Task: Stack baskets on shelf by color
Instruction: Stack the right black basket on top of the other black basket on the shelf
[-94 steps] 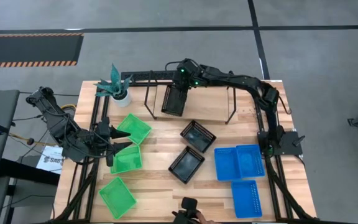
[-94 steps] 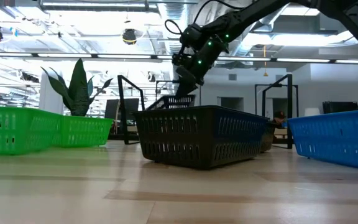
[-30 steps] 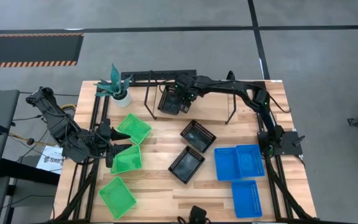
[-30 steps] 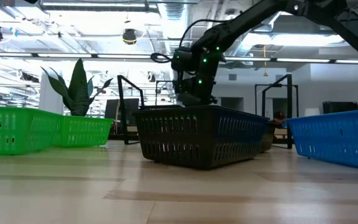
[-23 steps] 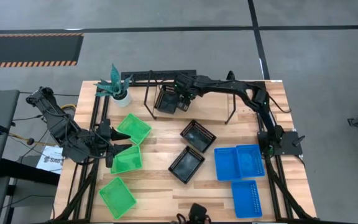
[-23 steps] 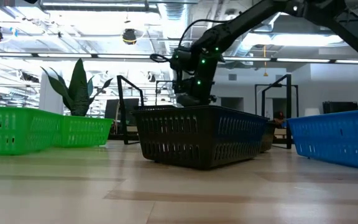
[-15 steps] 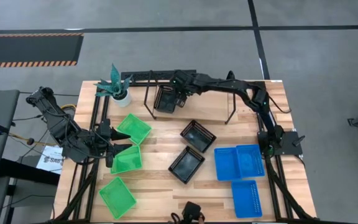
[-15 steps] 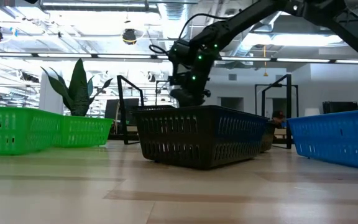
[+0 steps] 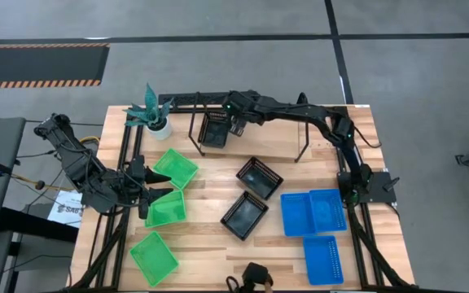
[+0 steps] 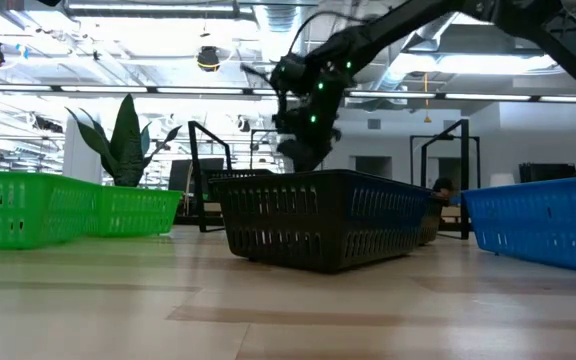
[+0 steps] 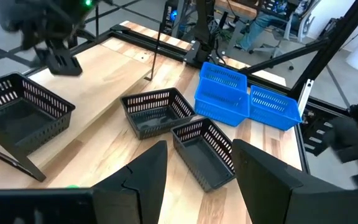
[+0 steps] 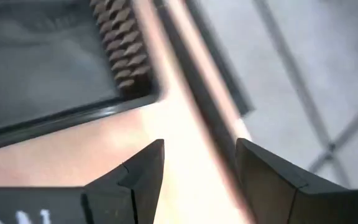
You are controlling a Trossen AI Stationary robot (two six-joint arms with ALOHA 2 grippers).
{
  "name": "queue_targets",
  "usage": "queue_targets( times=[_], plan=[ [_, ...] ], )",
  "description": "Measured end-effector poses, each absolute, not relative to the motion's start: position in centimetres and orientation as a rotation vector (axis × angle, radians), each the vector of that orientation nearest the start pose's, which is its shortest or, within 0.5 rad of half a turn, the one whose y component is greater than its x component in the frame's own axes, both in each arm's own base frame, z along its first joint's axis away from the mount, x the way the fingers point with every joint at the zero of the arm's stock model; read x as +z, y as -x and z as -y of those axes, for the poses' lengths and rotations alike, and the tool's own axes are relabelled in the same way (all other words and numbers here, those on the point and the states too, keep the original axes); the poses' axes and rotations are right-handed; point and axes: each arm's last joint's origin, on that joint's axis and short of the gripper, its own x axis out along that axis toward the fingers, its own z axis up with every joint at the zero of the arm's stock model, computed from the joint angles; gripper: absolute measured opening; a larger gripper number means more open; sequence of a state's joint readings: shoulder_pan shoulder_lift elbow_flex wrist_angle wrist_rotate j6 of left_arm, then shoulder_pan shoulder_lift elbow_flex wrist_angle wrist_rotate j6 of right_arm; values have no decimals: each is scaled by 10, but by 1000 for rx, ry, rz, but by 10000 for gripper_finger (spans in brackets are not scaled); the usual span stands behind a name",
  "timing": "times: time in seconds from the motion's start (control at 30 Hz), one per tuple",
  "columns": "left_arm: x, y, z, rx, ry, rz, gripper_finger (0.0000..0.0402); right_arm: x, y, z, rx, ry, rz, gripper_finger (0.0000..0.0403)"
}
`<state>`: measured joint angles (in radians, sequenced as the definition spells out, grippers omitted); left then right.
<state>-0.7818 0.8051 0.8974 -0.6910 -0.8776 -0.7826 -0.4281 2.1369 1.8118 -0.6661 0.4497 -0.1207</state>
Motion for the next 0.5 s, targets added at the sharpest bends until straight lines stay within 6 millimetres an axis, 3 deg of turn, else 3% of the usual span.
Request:
queue_targets(
  times=[0.13,0.33,0.5],
  plan=[
    [328,-120,88,239,330,-337,169,253,-396,177,-677,58,-1184,220],
    [327,-120,88,235,329,-343,169,284,-366,112,-516,-131,-1343,220],
    [327,-120,87,235,324,-348,169,279,-343,47,-428,-87,-1379,220]
  ],
)
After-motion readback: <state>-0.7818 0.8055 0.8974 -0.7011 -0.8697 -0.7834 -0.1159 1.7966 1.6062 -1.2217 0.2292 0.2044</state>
